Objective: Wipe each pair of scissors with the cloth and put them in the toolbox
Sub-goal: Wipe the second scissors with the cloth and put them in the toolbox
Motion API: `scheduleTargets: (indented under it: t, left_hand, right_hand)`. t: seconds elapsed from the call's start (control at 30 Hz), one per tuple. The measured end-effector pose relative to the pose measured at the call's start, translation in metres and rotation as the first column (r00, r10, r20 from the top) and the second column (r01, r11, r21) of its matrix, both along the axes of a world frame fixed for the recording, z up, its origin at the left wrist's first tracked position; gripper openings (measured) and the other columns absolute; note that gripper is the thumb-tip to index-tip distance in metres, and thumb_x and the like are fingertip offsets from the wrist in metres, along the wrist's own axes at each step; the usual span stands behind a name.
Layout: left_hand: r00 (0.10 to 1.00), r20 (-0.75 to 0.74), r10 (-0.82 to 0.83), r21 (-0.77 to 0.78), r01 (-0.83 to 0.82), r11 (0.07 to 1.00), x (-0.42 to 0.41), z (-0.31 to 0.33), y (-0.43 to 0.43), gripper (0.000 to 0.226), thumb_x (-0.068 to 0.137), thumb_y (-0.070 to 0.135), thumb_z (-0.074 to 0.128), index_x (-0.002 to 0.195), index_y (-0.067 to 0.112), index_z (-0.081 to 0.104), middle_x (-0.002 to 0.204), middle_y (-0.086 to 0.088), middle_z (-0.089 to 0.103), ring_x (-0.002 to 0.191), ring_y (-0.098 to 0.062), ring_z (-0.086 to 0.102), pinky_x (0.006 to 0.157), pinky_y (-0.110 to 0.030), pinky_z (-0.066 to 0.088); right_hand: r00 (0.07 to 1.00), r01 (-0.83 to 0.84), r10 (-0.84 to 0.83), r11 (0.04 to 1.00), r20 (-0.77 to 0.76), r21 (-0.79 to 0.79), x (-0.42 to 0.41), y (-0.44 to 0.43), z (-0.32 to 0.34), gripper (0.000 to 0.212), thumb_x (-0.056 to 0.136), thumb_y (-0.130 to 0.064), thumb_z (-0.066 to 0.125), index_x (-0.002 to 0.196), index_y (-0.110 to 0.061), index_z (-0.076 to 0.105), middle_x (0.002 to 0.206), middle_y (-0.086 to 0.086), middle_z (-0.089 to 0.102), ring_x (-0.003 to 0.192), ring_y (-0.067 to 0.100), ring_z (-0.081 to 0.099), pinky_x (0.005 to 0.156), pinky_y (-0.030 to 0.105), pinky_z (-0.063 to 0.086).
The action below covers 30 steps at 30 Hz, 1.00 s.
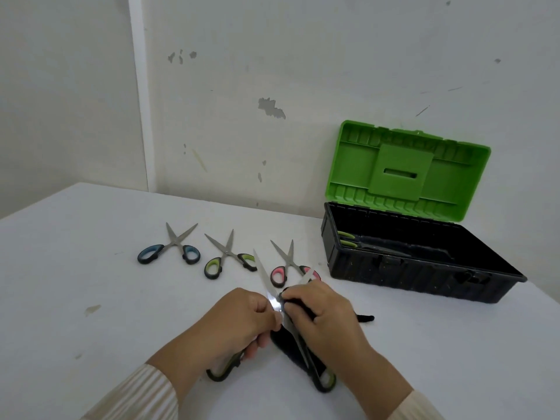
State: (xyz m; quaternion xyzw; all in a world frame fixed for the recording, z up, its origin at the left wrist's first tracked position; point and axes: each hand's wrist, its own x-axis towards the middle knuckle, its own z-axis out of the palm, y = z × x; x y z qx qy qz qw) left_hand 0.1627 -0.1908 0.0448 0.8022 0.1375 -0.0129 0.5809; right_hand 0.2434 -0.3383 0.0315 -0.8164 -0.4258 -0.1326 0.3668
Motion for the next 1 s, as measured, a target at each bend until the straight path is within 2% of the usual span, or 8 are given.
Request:
scheduleTargets:
  t: [0.23, 0.43, 0.57, 0.63, 0.73, 0.8, 0.83, 1.0]
  left_hand:
    - [0.999, -0.007, -0.034, 0.005, 0.034, 0.999, -0.002, 0.005, 0.001, 0.026, 0.087, 0.019, 0.062, 0.071, -0.001, 0.065, 0.050, -0.002, 0.058, 0.037, -0.014, 0.045, 0.043, -0.020, 0.039]
    - [0.999, 0.026, 0.047, -0.144, -0.043, 0.989, -0.002, 0.007, 0.014, 0.026, 0.090, 0.019, 0.061, 0.080, -0.004, 0.067, 0.052, -0.005, 0.059, 0.038, -0.015, 0.046, 0.042, -0.024, 0.040]
    - [0.997, -0.062, 0.055, -0.310, -0.072, 0.948, -0.003, 0.010, 0.020, 0.021, 0.093, 0.016, 0.057, 0.087, -0.002, 0.065, 0.067, -0.015, 0.067, 0.050, -0.022, 0.058, 0.046, -0.028, 0.047]
    - [0.986, -0.145, 0.087, -0.566, -0.154, 0.810, -0.002, 0.012, 0.029, 0.019, 0.091, 0.015, 0.057, 0.090, -0.003, 0.063, 0.074, -0.022, 0.067, 0.053, -0.027, 0.060, 0.046, -0.029, 0.050]
    - [0.944, -0.160, 0.287, -0.864, -0.274, 0.421, 0.003, 0.007, 0.039, 0.040, 0.092, 0.029, 0.054, 0.093, -0.008, 0.065, 0.076, -0.025, 0.071, 0.056, -0.030, 0.070, 0.048, -0.033, 0.060]
    - [0.892, -0.111, 0.437, -0.968, -0.197, 0.156, 0.008, 0.002, 0.035, 0.052, 0.092, 0.043, 0.050, 0.098, -0.007, 0.063, 0.080, -0.021, 0.073, 0.064, -0.028, 0.074, 0.056, -0.033, 0.062]
    - [0.872, -0.098, 0.479, -0.978, -0.172, 0.114, 0.011, -0.001, 0.028, 0.055, 0.092, 0.048, 0.049, 0.101, -0.005, 0.062, 0.084, -0.019, 0.074, 0.070, -0.027, 0.074, 0.062, -0.034, 0.062]
    - [0.938, 0.050, 0.342, -0.749, -0.191, 0.634, 0.017, -0.013, -0.015, 0.025, 0.095, 0.015, 0.049, 0.092, 0.001, 0.069, 0.097, -0.019, 0.074, 0.090, -0.027, 0.069, 0.082, -0.038, 0.053]
  right_hand:
    - [0.907, 0.366, -0.307, 0.913, -0.288, 0.179, 0.032, -0.026, 0.017, 0.026, 0.087, -0.014, 0.056, 0.092, -0.038, 0.065, 0.094, -0.017, 0.062, 0.089, -0.005, 0.054, 0.075, 0.006, 0.035]
    - [0.943, -0.152, 0.056, 0.949, -0.328, -0.276, 0.010, -0.018, 0.024, 0.016, 0.088, -0.033, 0.055, 0.086, -0.028, 0.069, 0.085, -0.009, 0.061, 0.083, 0.001, 0.055, 0.076, 0.018, 0.045]
    - [0.900, -0.169, 0.062, 0.962, -0.432, -0.215, 0.008, -0.015, 0.021, 0.029, 0.090, -0.034, 0.051, 0.084, -0.010, 0.066, 0.084, 0.007, 0.058, 0.077, 0.012, 0.056, 0.071, 0.019, 0.043]
    - [0.859, -0.106, 0.024, 0.985, -0.511, -0.133, 0.009, -0.017, 0.022, 0.032, 0.091, -0.033, 0.050, 0.083, -0.006, 0.064, 0.081, 0.010, 0.057, 0.071, 0.015, 0.055, 0.065, 0.017, 0.042]
    - [0.794, -0.006, -0.026, 0.999, -0.608, -0.050, 0.007, -0.015, 0.023, 0.035, 0.091, -0.036, 0.048, 0.073, -0.010, 0.062, 0.065, -0.002, 0.054, 0.056, 0.007, 0.049, 0.051, 0.011, 0.039]
    - [0.783, 0.027, -0.024, 1.000, -0.621, -0.005, 0.004, -0.011, 0.021, 0.039, 0.091, -0.037, 0.047, 0.065, -0.010, 0.058, 0.058, -0.003, 0.049, 0.052, 0.008, 0.045, 0.050, 0.015, 0.037]
    - [0.792, 0.036, -0.025, 0.999, -0.610, 0.006, 0.003, -0.009, 0.019, 0.042, 0.091, -0.037, 0.046, 0.065, -0.006, 0.055, 0.057, -0.001, 0.048, 0.052, 0.010, 0.044, 0.051, 0.019, 0.037]
    - [0.912, -0.006, -0.008, 0.999, -0.411, -0.034, -0.002, 0.000, 0.010, 0.036, 0.092, -0.032, 0.047, 0.074, -0.004, 0.058, 0.070, 0.006, 0.053, 0.065, 0.011, 0.048, 0.064, 0.020, 0.040]
